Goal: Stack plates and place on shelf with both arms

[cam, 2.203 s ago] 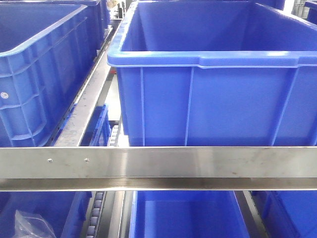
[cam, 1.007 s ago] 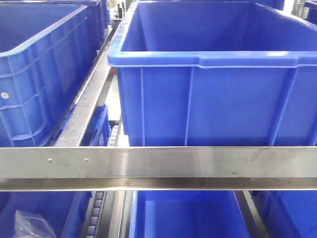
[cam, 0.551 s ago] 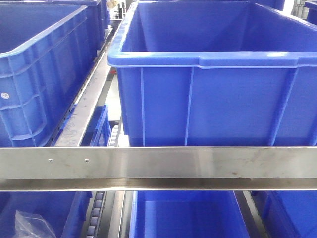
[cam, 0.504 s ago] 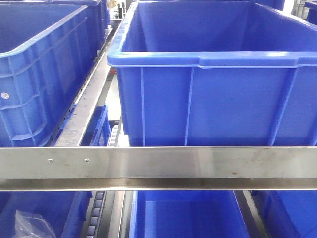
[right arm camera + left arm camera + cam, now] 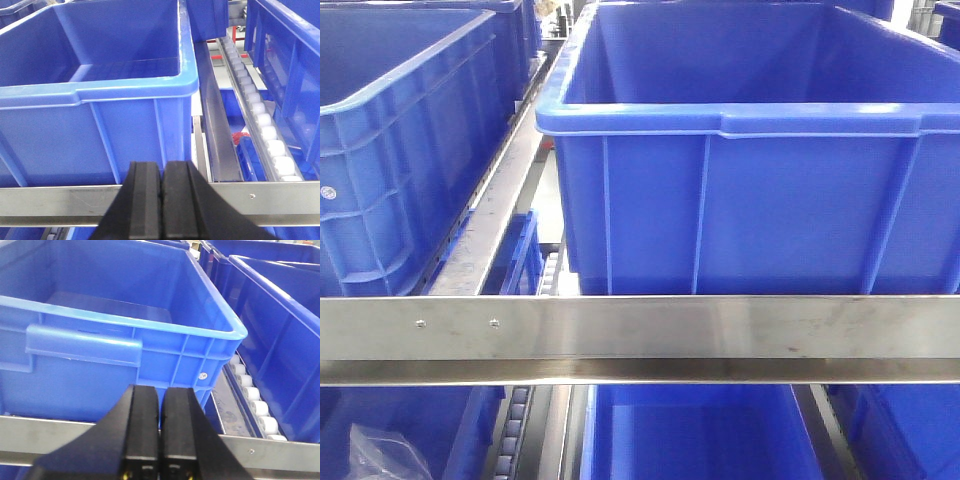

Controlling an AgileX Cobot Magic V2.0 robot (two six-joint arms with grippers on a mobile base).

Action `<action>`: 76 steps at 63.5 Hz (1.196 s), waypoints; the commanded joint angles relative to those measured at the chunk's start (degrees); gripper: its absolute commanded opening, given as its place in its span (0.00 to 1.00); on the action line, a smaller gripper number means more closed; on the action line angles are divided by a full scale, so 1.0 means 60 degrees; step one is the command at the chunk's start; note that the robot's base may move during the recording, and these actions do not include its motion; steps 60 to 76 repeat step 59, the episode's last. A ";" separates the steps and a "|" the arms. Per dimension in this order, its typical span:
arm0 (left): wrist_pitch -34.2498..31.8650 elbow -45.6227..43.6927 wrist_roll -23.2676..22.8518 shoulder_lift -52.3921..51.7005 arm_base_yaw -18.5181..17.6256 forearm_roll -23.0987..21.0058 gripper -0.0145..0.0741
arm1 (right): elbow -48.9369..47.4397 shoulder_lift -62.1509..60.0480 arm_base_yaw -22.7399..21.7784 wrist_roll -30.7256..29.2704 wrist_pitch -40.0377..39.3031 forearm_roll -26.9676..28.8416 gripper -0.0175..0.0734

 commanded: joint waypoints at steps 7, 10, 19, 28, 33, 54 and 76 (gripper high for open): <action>-0.1171 0.0007 0.1100 -0.0208 0.0000 -0.0390 0.26 | 0.0012 -0.0176 -0.0056 -0.0110 -0.0841 0.0007 0.25; -0.1171 0.0007 0.1045 -0.0208 0.0000 -0.0502 0.26 | 0.0012 -0.0176 -0.0056 -0.0110 -0.0841 0.0007 0.25; -0.1171 0.0007 0.0984 -0.0208 0.0000 -0.0928 0.26 | 0.0012 -0.0176 -0.0056 -0.0110 -0.0841 0.0007 0.25; -0.1171 0.0007 0.0984 -0.0208 0.0000 -0.0928 0.26 | 0.0012 -0.0176 -0.0056 -0.0110 -0.0841 0.0007 0.25; -0.1171 0.0007 0.0984 -0.0208 0.0000 -0.0928 0.26 | 0.0012 -0.0176 -0.0056 -0.0110 -0.0841 0.0007 0.25; -0.1171 0.0007 0.0984 -0.0208 0.0000 -0.0928 0.26 | 0.0012 -0.0176 -0.0056 -0.0110 -0.0841 0.0007 0.25; -0.1171 0.0007 0.0984 -0.0208 0.0000 -0.0928 0.26 | 0.0012 -0.0176 -0.0056 -0.0110 -0.0841 0.0007 0.25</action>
